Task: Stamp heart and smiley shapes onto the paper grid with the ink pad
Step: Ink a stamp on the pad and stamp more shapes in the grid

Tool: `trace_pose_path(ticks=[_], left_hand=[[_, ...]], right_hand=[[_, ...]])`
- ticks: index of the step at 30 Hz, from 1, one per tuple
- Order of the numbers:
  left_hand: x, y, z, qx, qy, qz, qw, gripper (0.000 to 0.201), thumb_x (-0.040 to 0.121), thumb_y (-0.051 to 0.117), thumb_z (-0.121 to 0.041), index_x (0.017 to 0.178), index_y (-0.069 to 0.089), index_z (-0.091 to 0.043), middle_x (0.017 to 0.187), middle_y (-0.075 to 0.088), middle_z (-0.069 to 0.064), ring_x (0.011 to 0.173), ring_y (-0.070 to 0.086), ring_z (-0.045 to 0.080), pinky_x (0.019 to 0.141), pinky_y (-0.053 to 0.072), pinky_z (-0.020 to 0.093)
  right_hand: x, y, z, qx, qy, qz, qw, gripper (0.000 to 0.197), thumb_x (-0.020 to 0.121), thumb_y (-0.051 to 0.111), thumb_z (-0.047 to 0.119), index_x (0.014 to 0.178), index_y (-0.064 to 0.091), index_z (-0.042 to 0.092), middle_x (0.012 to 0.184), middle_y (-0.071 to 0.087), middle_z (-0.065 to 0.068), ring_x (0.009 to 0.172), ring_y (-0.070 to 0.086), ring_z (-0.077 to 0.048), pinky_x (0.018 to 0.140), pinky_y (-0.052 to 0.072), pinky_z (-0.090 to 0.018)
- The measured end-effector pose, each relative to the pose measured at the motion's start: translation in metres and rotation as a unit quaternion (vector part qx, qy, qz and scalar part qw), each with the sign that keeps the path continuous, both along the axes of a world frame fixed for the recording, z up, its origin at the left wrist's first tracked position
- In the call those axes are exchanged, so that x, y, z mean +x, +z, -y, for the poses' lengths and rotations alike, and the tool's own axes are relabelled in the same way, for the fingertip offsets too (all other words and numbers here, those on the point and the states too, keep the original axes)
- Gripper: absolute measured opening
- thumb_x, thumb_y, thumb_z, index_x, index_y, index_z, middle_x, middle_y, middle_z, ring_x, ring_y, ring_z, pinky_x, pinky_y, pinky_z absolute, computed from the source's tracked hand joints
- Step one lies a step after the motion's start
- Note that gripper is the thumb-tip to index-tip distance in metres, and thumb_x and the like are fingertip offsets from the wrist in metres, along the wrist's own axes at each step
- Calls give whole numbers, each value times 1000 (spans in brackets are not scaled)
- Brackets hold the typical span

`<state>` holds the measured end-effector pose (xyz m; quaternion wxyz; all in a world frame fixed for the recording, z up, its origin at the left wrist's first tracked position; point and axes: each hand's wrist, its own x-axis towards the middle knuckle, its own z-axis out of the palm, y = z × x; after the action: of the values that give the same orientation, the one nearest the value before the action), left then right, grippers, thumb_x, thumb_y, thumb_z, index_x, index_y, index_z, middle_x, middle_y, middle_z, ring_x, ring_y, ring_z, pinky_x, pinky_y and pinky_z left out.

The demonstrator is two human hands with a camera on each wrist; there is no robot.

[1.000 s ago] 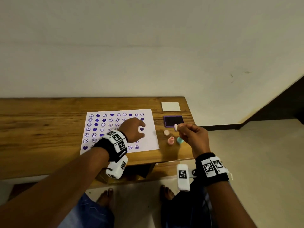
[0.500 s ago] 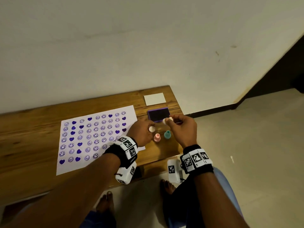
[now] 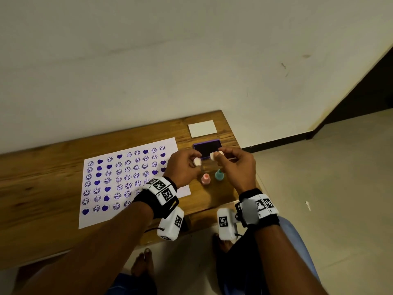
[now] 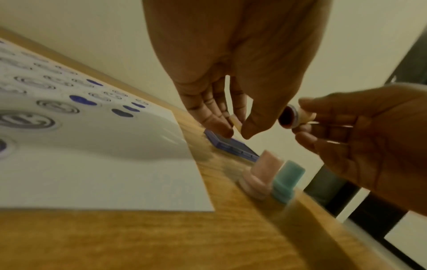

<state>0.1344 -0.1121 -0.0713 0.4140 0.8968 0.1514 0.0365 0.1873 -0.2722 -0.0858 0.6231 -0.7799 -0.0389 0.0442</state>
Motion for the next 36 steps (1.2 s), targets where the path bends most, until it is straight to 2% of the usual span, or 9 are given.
trace_pose_path(ticks=[3, 4, 8, 12, 17, 24, 27, 32, 36], left_hand=[[-2, 2, 1, -72, 13, 4, 997, 40, 74, 79, -10, 112, 68, -15, 98, 69, 0, 74, 64, 6, 61, 50, 9], [-2, 3, 2, -89, 15, 2, 996, 40, 73, 79, -10, 112, 68, -15, 96, 70, 0, 73, 65, 6, 62, 51, 10], [-3, 8, 4, -143, 34, 2, 989, 41, 69, 83, -10, 109, 71, -14, 88, 74, 1, 76, 71, 14, 72, 59, 28], [-3, 12, 10, -175, 41, 5, 984, 44, 69, 82, -5, 111, 70, -11, 86, 74, 2, 74, 71, 11, 72, 58, 25], [-2, 17, 15, -185, 32, 6, 982, 44, 71, 81, -4, 113, 68, -9, 91, 74, 6, 80, 72, 16, 76, 59, 28], [0, 22, 14, -127, 2, 18, 992, 44, 72, 80, -4, 115, 68, -8, 99, 73, 5, 77, 68, 4, 70, 56, 16], [0, 25, 13, -96, -16, 21, 995, 42, 72, 80, -5, 112, 69, -9, 97, 74, 3, 72, 66, -2, 68, 54, 12], [-4, 23, 7, -47, -29, 16, 998, 39, 74, 79, -8, 112, 69, -9, 99, 73, 3, 81, 69, 6, 75, 58, 22], [-8, 20, 1, -21, -48, 11, 999, 41, 76, 78, -10, 115, 68, -11, 101, 72, 3, 78, 64, 3, 69, 51, 13]], right_hand=[[-3, 2, -5, 20, 5, -2, 1000, 17, 79, 82, 25, 94, 76, 27, 90, 76, 3, 85, 73, -20, 80, 61, -49], [-4, 3, -6, 25, 7, 1, 1000, 16, 80, 82, 24, 94, 76, 27, 90, 76, 4, 85, 73, -19, 80, 61, -49], [-5, 3, -7, 36, 10, 4, 999, 16, 81, 81, 20, 97, 77, 21, 91, 76, 4, 86, 73, -17, 79, 62, -48], [-5, 2, -7, 40, 15, 7, 999, 16, 81, 81, 17, 96, 77, 18, 91, 76, 5, 87, 73, -15, 80, 62, -45], [-4, -1, -7, 31, 14, 14, 999, 18, 81, 80, 18, 99, 78, 14, 89, 76, 5, 83, 73, -15, 78, 62, -44], [-4, 1, -4, 69, 27, -15, 997, 17, 83, 79, 12, 100, 78, 11, 87, 77, -1, 79, 75, -15, 71, 62, -34], [-2, 3, -2, 87, 47, -30, 995, 17, 81, 80, 10, 99, 78, 11, 87, 78, -2, 82, 75, -17, 75, 61, -35], [-8, 4, -5, 72, 82, -35, 993, 23, 79, 82, 12, 101, 78, 7, 91, 78, -4, 86, 75, -16, 81, 62, -38], [-12, 6, -11, 10, 106, -14, 994, 22, 80, 83, 19, 101, 79, 13, 89, 78, 3, 84, 74, -8, 81, 62, -35]])
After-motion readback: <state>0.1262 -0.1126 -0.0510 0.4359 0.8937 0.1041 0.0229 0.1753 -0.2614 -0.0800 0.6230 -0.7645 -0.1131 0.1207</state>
